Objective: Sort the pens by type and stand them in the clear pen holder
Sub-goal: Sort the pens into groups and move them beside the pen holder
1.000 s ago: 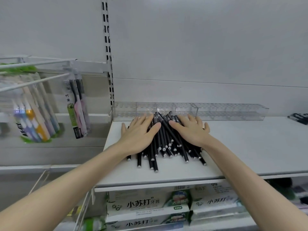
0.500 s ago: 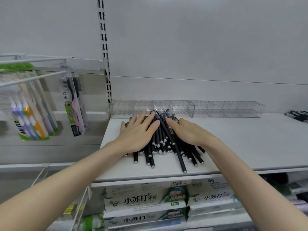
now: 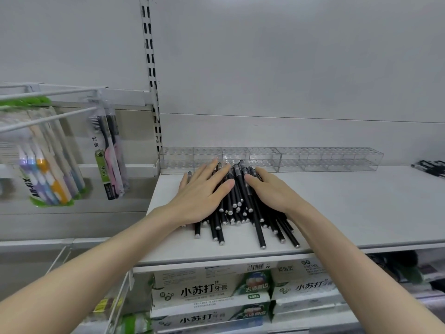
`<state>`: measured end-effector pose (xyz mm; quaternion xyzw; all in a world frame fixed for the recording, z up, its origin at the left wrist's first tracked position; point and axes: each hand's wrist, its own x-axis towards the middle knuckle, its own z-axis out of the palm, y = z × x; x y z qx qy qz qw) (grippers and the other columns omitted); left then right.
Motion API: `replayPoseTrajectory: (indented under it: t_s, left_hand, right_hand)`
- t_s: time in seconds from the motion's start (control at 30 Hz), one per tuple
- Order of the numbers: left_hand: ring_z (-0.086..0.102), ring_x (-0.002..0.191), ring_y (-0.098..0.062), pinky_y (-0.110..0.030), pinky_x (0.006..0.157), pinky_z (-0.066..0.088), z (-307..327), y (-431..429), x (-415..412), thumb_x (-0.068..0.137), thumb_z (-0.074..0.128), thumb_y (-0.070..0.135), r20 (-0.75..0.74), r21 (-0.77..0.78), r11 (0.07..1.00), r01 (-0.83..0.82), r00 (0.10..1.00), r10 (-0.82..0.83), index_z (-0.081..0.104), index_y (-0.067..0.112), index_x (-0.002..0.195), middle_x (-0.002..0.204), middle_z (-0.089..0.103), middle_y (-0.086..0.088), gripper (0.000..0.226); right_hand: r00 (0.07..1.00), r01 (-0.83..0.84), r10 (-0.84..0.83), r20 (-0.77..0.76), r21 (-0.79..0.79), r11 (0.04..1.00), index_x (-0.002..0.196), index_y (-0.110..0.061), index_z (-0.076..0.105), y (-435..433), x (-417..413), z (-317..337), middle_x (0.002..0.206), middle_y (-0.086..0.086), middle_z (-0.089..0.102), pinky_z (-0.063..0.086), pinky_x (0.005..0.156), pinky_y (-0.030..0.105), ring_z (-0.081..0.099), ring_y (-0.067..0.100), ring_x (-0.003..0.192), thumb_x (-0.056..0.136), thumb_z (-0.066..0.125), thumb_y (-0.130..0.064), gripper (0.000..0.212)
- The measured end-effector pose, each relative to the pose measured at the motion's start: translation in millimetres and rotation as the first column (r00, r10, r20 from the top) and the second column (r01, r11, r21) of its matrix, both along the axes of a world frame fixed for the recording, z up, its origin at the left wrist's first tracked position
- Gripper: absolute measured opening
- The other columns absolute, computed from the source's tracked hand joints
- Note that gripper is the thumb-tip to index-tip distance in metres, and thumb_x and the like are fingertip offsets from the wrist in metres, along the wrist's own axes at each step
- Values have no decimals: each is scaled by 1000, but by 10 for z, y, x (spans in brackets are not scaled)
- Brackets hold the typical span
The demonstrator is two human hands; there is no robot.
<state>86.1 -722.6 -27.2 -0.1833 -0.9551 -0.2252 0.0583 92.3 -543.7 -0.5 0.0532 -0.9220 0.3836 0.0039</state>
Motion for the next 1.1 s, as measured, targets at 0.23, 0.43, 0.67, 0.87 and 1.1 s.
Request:
replayPoseTrajectory:
  t_s: [0.23,0.43,0.67,0.87,1.1]
  left_hand:
    - [-5,145,-8,-45,117,-6,68,-15,-7,86,13,72,-14,49,997,60,998,-59,19,42,147,159,3,14,68]
    - [11,143,-3,-45,118,7,166,7,227,73,25,78,-129,58,970,238,965,-229,39,32,141,153,26,12,83]
    - [-15,142,0,-39,116,-17,200,230,577,68,50,83,-14,-322,869,376,915,-402,8,31,151,158,-6,15,106]
    - [-9,143,0,-32,117,-14,133,210,512,83,45,70,-67,-280,892,356,919,-388,18,30,150,159,1,11,82]
    - [-5,143,0,-32,117,-12,102,194,463,92,37,61,-104,-269,901,340,920,-378,24,30,148,159,8,9,65]
  right_hand:
    - [997,44,-43,-59,4,999,130,-13,51,9,-4,19,132,2,55,32,89,26,49,19,120,99,39,-38,41]
    - [981,106,-124,-148,-123,987,105,-14,67,88,17,-6,103,2,67,40,85,29,58,19,100,96,45,-29,27]
    - [971,92,-128,-201,-181,979,92,6,63,239,152,-45,98,23,66,46,88,43,61,34,95,95,44,-29,40]
    - [955,115,-180,-234,-264,958,86,0,70,278,260,-64,93,18,70,47,89,38,64,29,94,96,47,-27,36]
    - [976,-4,-30,-216,-153,988,95,-14,69,249,248,-139,92,1,71,44,83,29,62,17,92,100,40,-29,33]
